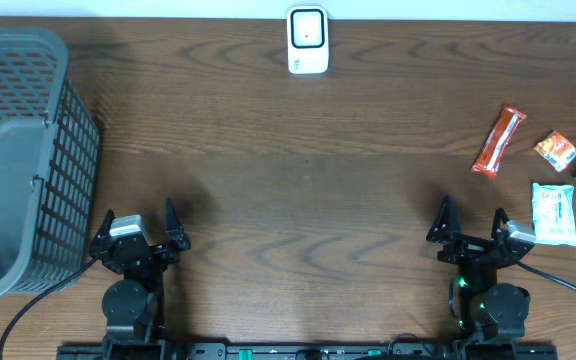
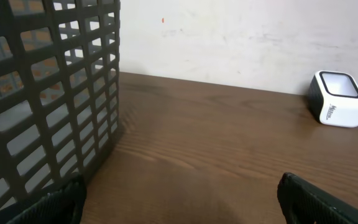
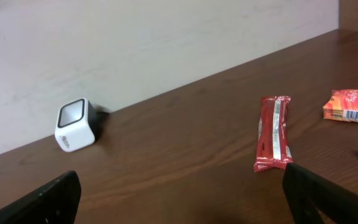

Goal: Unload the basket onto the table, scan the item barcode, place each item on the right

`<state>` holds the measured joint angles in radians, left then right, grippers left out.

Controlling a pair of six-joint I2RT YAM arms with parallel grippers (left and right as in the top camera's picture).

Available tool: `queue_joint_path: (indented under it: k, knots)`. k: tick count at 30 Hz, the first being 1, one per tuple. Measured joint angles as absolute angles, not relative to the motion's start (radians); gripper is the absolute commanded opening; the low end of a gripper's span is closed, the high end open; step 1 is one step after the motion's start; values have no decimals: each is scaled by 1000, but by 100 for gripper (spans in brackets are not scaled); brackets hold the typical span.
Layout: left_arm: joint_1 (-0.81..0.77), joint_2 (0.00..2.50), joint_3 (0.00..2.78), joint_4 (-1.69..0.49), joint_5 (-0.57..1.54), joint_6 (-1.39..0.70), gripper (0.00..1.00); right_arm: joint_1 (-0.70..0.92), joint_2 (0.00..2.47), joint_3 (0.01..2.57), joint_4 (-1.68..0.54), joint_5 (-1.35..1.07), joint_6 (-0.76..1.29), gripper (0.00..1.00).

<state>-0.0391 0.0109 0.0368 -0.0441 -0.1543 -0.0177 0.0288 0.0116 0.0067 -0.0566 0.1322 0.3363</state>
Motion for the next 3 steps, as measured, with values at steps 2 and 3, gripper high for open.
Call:
queue_joint_path:
  k: [2, 3]
  knots:
    - [-39, 11, 37, -44, -155, -18, 98, 29, 12, 7, -57, 132, 337, 99]
    - [-39, 11, 37, -44, -155, -18, 98, 29, 12, 7, -57, 132, 337, 99]
